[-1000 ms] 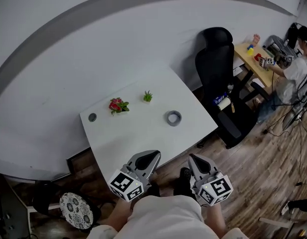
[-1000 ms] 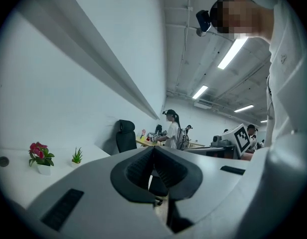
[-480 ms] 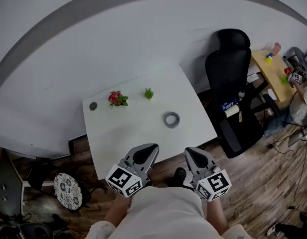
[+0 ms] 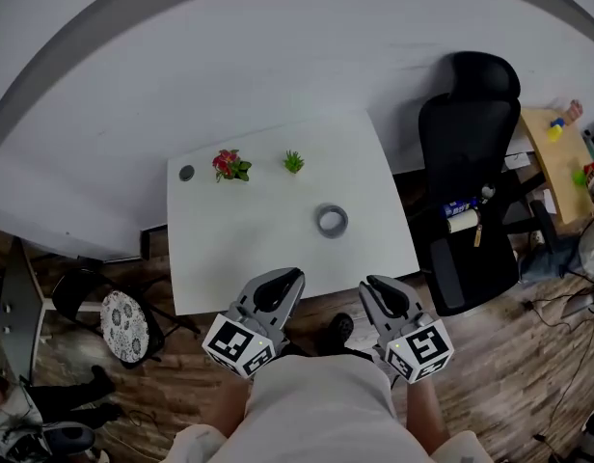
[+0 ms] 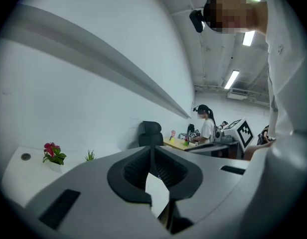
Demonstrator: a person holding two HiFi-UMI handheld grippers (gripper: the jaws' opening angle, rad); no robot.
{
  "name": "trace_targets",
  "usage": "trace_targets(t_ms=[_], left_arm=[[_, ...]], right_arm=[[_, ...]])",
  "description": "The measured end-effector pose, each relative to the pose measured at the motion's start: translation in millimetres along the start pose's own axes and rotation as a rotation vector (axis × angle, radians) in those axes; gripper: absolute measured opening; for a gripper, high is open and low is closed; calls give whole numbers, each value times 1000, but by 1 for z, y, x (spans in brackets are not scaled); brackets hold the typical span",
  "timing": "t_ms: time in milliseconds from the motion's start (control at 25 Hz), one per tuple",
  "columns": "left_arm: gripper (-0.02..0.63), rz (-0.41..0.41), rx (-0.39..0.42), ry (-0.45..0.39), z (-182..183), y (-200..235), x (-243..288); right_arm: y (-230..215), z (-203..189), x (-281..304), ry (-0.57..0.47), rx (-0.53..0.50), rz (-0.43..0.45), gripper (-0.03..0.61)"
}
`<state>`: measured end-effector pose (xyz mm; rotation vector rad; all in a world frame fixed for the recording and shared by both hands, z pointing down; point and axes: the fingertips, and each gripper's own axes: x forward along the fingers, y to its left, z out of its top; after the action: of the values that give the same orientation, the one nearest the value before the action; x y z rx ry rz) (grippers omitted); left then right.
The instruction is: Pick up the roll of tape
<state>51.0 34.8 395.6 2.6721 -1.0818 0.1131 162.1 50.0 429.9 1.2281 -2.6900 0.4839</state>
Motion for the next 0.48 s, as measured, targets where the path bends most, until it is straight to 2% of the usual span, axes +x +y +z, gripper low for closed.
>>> trace_targets(t_ms=[240,320,480], left_arm=[[23,52,-2,27,-11,-1,2],[72,62,-13,35,-14,2,2],[80,74,-25,52,-19,15,0]], right_arm=[[-12,-6,7,33,2,55,88],[-13,-9,13,53,15,63,97],[-11,-17,30,100,8,89,116]])
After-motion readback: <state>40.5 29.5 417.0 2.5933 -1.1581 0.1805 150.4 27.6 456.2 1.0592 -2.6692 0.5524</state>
